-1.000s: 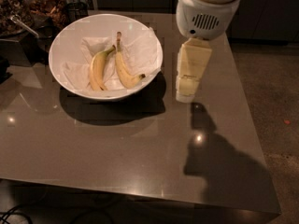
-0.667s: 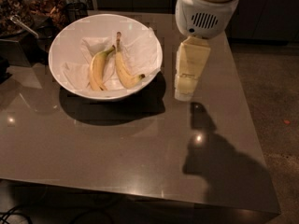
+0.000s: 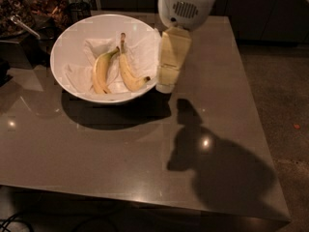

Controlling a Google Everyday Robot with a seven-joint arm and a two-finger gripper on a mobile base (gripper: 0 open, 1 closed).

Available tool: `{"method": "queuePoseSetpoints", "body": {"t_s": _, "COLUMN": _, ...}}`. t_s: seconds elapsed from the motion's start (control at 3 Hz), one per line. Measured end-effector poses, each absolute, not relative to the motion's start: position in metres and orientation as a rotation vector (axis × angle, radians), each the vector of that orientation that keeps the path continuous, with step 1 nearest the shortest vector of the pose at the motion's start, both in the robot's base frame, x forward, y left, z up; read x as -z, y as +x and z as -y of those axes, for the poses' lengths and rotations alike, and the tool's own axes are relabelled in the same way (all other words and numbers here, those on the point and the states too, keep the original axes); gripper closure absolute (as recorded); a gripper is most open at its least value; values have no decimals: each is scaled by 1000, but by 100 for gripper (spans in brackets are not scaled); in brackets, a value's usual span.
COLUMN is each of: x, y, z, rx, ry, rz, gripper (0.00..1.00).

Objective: Pick banana from white bowl

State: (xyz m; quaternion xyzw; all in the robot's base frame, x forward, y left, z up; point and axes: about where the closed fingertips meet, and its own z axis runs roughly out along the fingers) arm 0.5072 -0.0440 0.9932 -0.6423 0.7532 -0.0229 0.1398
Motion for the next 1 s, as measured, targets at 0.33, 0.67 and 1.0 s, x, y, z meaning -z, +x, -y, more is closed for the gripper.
{"method": "queuePoseSetpoints", "body": {"t_s": 0.33, "x": -999, "y": 539, "z": 10, "rx": -62, "ry": -1874, "rz": -2144, "gripper": 0}}
{"method": "queuePoseSetpoints", "body": {"t_s": 0.67, "x": -1008, "y": 550, "z": 1, "rx": -64, "ry": -1840, "rz": -2103, "gripper": 0}}
{"method": "queuePoseSetpoints", "body": {"t_s": 1.0, "x": -995, "y": 564, "z": 1, "rx": -54, "ry": -1762, "rz": -2173, "gripper": 0}}
